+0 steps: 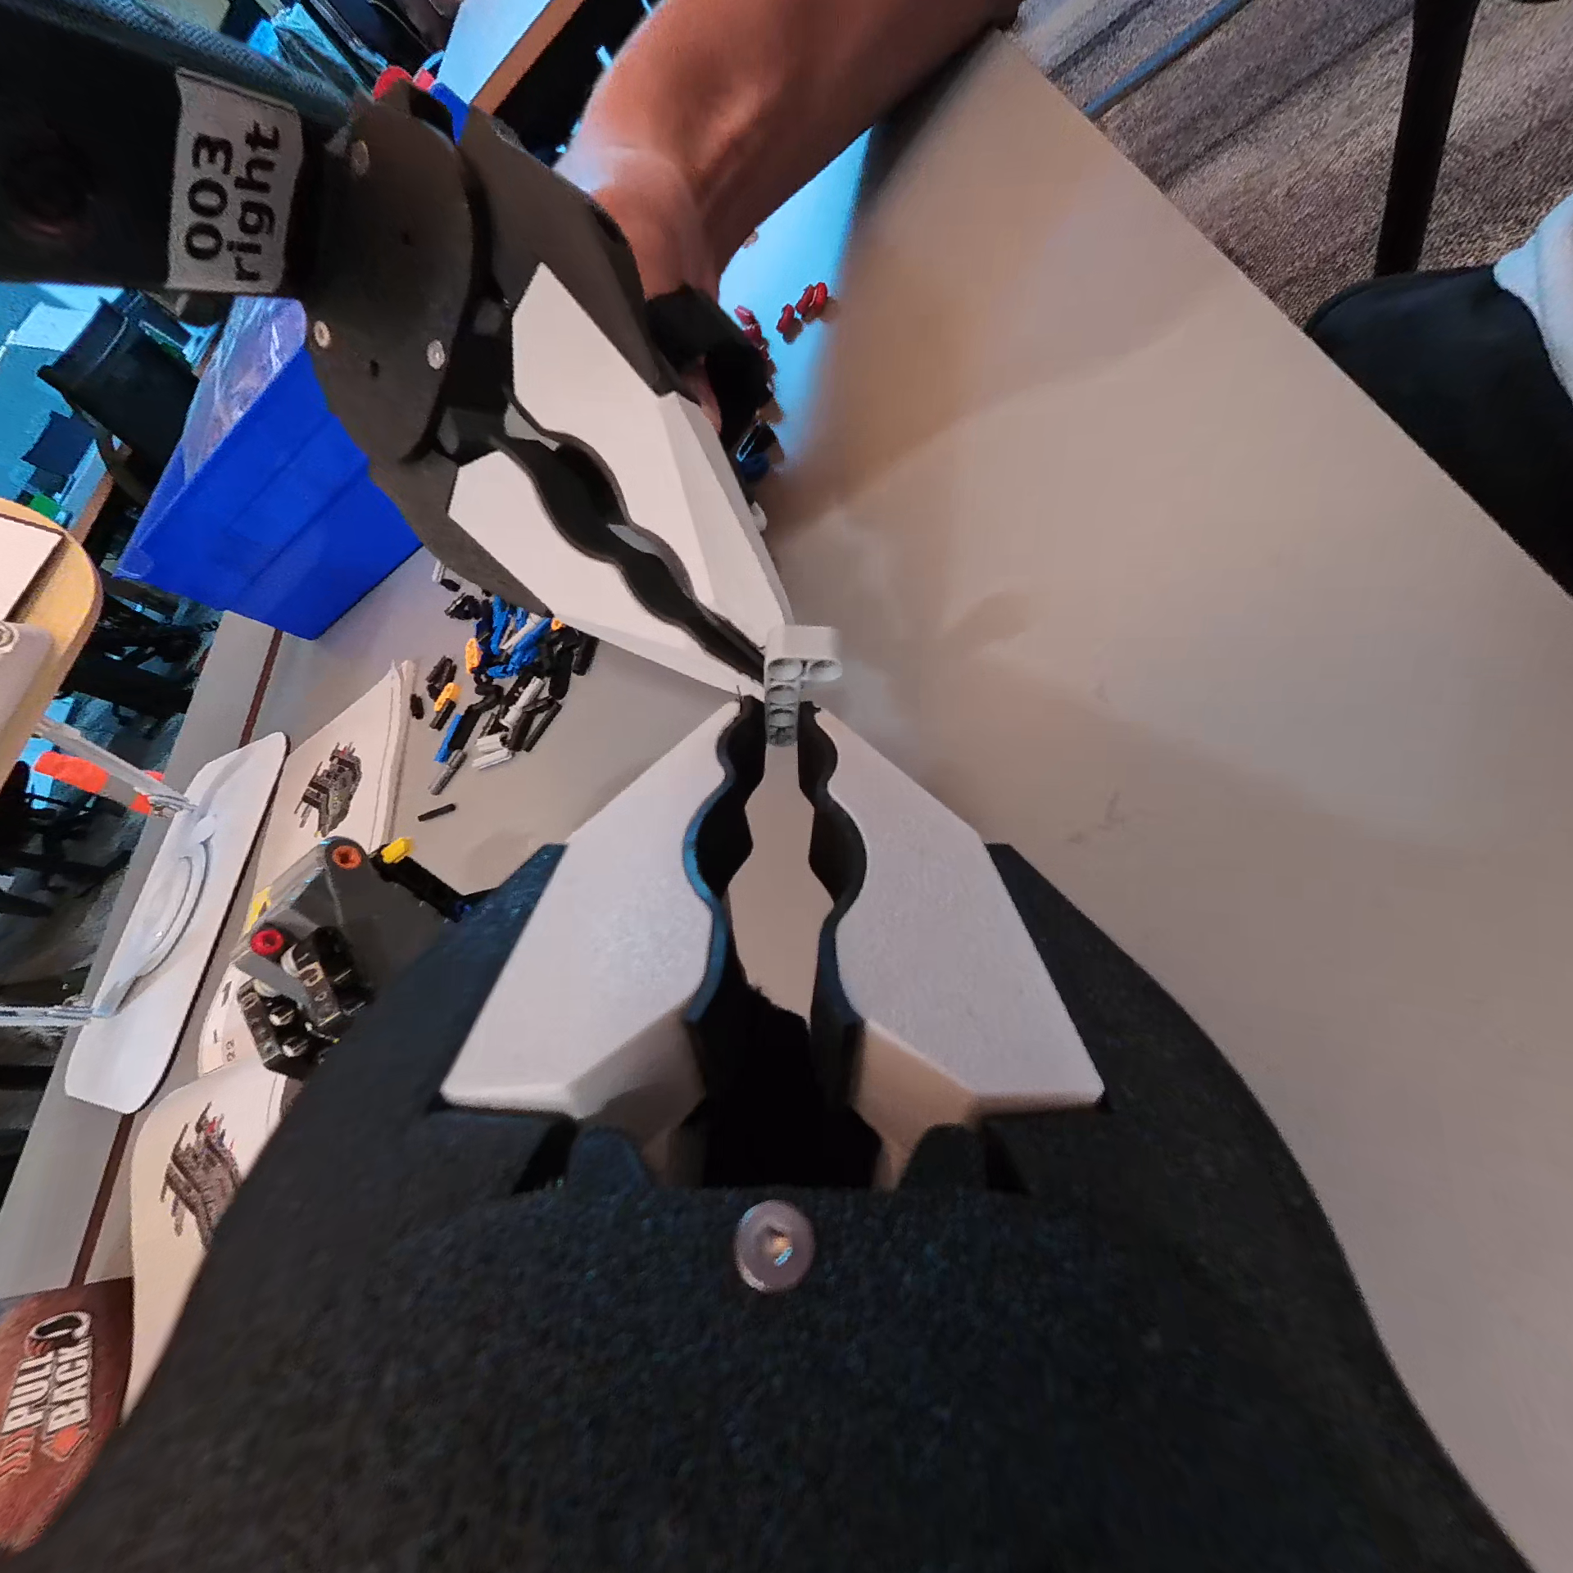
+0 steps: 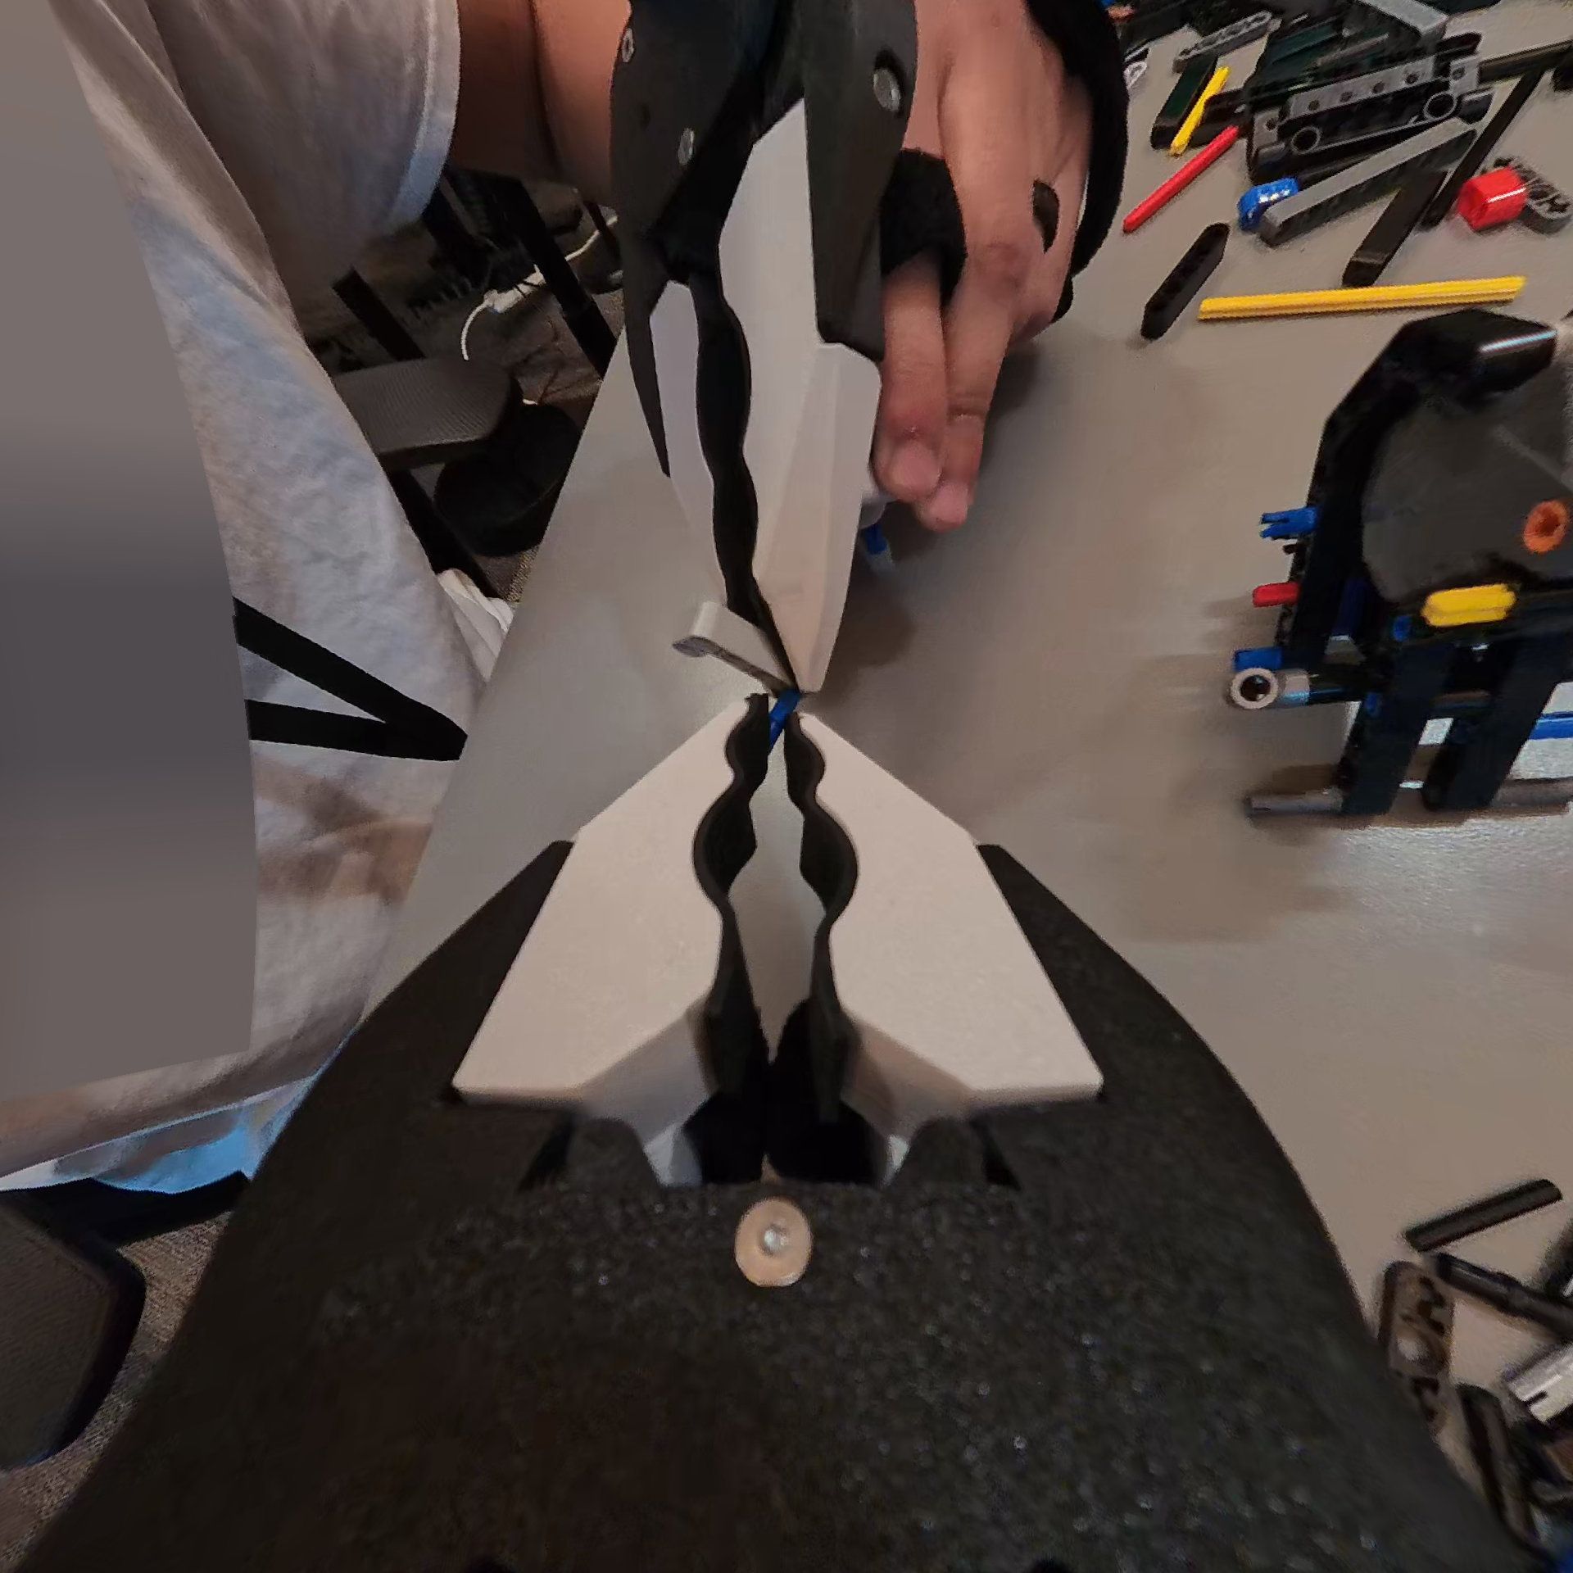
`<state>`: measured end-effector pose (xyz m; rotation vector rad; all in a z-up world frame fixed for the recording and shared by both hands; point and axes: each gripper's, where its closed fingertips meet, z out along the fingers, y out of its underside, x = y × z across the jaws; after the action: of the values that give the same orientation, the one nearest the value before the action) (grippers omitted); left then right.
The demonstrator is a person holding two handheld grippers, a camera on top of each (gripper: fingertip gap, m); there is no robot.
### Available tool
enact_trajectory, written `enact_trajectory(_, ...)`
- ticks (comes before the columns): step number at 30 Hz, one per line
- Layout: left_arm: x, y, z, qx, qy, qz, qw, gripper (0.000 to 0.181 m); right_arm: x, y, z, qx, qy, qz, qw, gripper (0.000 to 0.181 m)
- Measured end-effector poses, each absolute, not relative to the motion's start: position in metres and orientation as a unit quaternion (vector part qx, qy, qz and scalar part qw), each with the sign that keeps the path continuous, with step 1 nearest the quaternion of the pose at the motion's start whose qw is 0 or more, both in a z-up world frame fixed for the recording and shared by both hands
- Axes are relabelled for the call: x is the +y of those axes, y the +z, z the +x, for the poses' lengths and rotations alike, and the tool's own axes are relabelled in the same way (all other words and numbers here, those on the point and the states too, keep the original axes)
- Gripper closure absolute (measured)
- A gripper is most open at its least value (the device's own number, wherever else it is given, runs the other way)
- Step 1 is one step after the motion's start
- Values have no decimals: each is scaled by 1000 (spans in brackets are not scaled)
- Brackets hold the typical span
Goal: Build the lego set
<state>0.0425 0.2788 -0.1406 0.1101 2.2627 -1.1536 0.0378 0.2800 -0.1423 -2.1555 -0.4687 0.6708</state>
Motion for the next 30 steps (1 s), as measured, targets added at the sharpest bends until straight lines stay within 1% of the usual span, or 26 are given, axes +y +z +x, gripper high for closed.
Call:
enact_trajectory(11, 275, -152, 32, 867, -401, 78, 287, 175, 276, -153, 29, -247, 223, -863, 381, 179)
enact_trajectory(18, 274, -132, 37, 846, -449, 36, 286, 175, 280, -131, 34, -237, 230, -841, 430, 179)
enact_trajectory(21, 275, -132, 41, 847, -437, 33, 301, 175, 281, -133, 38, -235, 213, -847, 426, 179)
enact_trajectory(28, 277, -128, 45, 839, -451, 22, 304, 175, 283, -127, 41, -209, 231, -842, 440, 178)
enact_trajectory(30, 278, -123, 46, 832, -463, 17, 303, 175, 282, -121, 42, -203, 241, -834, 453, 175)
